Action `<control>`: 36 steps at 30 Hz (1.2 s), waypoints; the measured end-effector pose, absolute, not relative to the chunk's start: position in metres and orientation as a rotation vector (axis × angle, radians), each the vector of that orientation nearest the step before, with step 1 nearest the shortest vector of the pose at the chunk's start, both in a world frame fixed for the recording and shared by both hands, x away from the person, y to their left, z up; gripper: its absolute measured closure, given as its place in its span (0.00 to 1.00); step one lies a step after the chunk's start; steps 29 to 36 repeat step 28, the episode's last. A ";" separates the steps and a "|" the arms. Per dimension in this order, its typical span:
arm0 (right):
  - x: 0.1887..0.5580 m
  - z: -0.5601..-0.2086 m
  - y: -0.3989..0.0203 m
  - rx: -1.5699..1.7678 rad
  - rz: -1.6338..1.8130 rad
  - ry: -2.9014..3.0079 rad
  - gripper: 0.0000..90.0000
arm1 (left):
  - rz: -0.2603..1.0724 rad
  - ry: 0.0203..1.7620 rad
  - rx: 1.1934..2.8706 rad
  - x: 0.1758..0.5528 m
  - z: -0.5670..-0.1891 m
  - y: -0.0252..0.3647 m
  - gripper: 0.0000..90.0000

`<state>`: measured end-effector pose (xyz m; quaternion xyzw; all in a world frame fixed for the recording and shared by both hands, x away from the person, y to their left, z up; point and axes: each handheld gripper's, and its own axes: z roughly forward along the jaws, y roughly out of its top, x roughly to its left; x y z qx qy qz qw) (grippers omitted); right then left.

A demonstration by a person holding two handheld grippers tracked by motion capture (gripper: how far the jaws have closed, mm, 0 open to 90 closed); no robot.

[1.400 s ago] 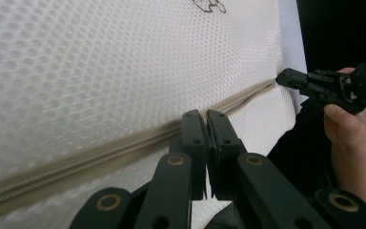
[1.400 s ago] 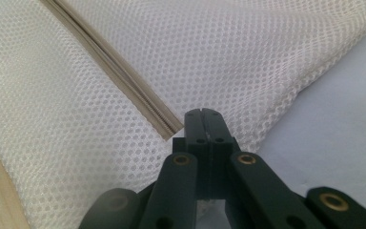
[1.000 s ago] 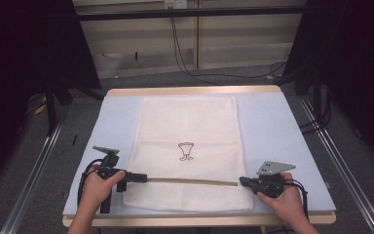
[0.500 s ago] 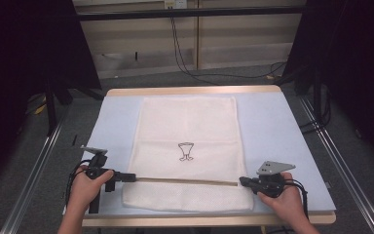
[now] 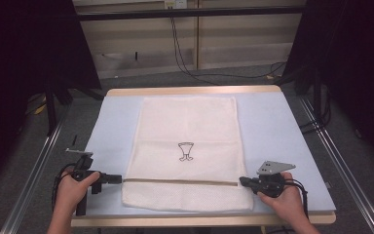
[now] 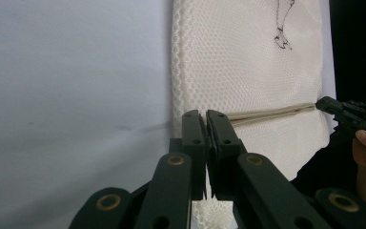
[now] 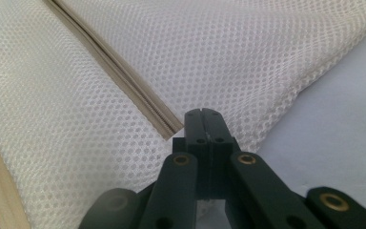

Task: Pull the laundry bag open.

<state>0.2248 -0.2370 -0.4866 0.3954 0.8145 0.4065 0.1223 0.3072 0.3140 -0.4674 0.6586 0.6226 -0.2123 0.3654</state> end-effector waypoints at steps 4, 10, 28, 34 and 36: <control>0.225 -0.487 -0.237 1.158 1.185 2.376 1.00 | -0.556 1.610 1.702 0.307 -0.469 0.314 0.97; 0.225 -0.487 -0.238 1.166 1.194 2.371 1.00 | -0.466 1.593 1.717 0.306 -0.463 0.315 0.92; 0.255 -0.481 -0.299 1.301 0.979 1.985 0.24 | 0.322 1.599 1.742 0.323 -0.467 0.309 0.35; 0.255 -0.481 -0.299 1.301 0.979 1.985 0.24 | 0.322 1.599 1.742 0.323 -0.467 0.309 0.35; 0.255 -0.481 -0.299 1.301 0.979 1.985 0.24 | 0.322 1.599 1.742 0.323 -0.467 0.309 0.35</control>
